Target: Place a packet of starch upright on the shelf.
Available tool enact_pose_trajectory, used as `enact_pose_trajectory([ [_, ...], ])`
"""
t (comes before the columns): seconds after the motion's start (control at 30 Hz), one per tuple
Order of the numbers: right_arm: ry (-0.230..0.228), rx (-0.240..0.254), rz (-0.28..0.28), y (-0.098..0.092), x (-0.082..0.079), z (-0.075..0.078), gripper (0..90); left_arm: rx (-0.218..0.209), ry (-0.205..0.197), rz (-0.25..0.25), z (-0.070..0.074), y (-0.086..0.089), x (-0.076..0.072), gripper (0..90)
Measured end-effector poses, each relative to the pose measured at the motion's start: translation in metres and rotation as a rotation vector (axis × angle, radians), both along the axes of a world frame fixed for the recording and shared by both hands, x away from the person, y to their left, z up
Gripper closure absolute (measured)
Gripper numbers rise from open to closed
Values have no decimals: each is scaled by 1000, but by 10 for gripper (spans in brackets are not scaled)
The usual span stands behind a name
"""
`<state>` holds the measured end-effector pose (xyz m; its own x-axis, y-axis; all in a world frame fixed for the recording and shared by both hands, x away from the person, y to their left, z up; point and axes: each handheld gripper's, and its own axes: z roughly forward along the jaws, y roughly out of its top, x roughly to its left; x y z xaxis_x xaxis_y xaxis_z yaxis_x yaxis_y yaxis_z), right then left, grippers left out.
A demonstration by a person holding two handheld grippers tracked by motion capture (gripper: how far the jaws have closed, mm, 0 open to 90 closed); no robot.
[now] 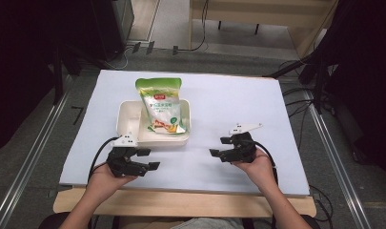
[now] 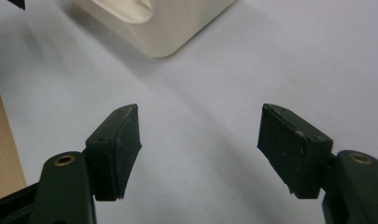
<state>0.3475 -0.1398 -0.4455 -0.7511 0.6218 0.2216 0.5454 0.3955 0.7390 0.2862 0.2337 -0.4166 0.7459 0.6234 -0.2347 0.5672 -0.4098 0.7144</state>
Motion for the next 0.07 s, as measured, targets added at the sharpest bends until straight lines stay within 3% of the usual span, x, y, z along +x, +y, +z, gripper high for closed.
enact_pose_trajectory([
  [0.07,-13,-8,4,2,0,-2,298,0,-2,0,0,0,0,340],
])
